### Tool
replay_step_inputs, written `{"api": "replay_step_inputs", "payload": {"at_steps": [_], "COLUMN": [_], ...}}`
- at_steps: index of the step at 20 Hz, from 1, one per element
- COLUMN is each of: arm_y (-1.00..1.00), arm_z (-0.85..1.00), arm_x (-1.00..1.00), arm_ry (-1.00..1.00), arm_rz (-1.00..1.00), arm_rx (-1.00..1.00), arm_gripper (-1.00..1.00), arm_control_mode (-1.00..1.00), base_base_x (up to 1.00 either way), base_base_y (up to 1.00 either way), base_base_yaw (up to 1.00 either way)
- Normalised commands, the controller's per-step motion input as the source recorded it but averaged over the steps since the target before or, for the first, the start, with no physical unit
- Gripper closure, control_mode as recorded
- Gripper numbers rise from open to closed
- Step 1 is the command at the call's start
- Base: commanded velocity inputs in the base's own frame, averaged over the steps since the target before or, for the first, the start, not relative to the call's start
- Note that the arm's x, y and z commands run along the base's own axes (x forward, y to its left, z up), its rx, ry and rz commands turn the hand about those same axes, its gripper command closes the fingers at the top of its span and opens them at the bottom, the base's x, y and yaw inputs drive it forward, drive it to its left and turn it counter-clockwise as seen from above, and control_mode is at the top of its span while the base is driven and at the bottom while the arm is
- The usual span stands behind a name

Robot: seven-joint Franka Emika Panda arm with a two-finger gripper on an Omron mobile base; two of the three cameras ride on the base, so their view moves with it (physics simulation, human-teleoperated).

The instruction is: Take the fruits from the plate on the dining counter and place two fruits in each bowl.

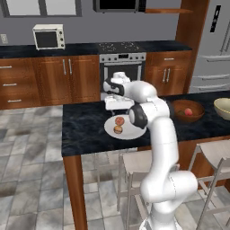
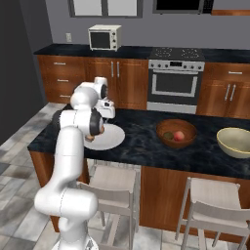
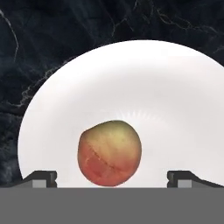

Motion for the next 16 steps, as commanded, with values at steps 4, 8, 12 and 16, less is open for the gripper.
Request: {"api": "replay_step_inputs", "payload": {"at_steps": [4, 8, 12, 16], "arm_y": [0.0, 0.0, 0.0, 0.0], "arm_z": [-0.36, -0.19, -0.14, -0.09], "arm_x": [0.13, -0.03, -0.17, -0.26], "arm_ry": [0.05, 0.0, 0.0, 0.0], "arm_rz": [0.0, 0.0, 0.0, 0.0], "arm_rx": [0.0, 0.0, 0.0, 0.0], "arm_gripper": [-1.0, -1.0, -1.0, -1.0], "arm_control_mode": [-1.0, -1.0, -1.0, -1.0], "base_base_x": [0.0, 0.0, 0.0, 0.0], "base_base_y": [0.0, 0.0, 0.0, 0.0], "base_base_yaw": [0.0, 0.0, 0.0, 0.0]}}
